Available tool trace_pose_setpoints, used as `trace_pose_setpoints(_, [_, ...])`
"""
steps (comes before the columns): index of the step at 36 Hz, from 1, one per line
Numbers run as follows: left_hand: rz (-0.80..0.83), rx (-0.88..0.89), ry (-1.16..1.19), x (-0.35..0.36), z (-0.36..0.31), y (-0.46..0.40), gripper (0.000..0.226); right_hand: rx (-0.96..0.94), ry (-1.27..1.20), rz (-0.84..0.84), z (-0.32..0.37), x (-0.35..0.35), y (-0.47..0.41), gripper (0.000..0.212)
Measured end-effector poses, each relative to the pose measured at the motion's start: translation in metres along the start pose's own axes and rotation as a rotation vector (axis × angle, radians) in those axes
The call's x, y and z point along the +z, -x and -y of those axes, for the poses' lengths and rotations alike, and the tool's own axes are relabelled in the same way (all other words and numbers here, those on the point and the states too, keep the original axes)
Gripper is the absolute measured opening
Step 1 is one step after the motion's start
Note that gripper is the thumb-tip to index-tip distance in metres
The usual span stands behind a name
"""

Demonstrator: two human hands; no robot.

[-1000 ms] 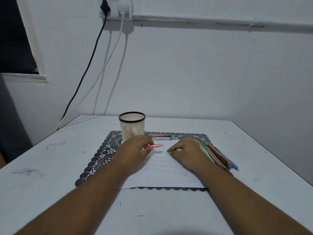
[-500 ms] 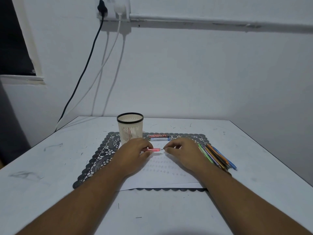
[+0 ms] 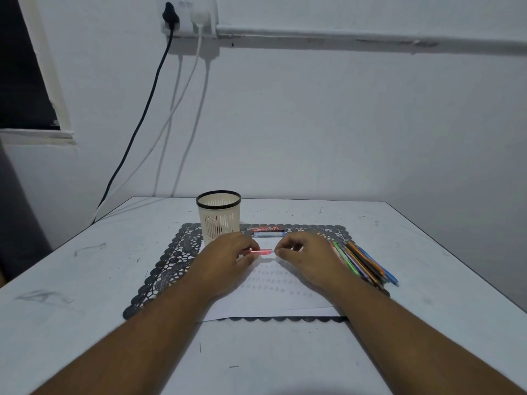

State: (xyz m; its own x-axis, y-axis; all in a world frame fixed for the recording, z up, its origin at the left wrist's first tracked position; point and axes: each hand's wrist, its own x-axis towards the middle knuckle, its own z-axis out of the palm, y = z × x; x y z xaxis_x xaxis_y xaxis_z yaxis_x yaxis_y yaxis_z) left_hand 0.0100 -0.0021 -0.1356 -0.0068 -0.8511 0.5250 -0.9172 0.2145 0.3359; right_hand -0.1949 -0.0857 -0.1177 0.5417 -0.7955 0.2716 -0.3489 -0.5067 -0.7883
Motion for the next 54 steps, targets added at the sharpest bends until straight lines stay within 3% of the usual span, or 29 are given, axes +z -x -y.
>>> trace_pose_setpoints(19, [-0.025, -0.007, 0.0, 0.001, -0.005, 0.0, 0.01, -0.021, -0.008, 0.008, -0.005, -0.008, -0.003, 0.013])
trace_pose_setpoints(26, [-0.026, -0.08, 0.086, 0.0, -0.003, 0.002, 0.018, 0.04, 0.023, -0.044, -0.014, -0.021, -0.011, 0.016])
trace_pose_setpoints(31, [0.04, -0.031, 0.113, -0.001, -0.01, 0.002, 0.042, 0.082, 0.107, 0.021, -0.02, -0.026, -0.008, 0.019])
trace_pose_setpoints(40, [0.137, 0.026, 0.035, 0.001, -0.01, 0.004, 0.023, 0.033, 0.263, 0.083, -0.025, -0.021, -0.013, 0.014])
trace_pose_setpoints(54, [0.141, 0.017, 0.023, 0.006, -0.008, 0.004, 0.018, 0.044, 0.276, 0.083, -0.024, -0.018, -0.014, 0.014])
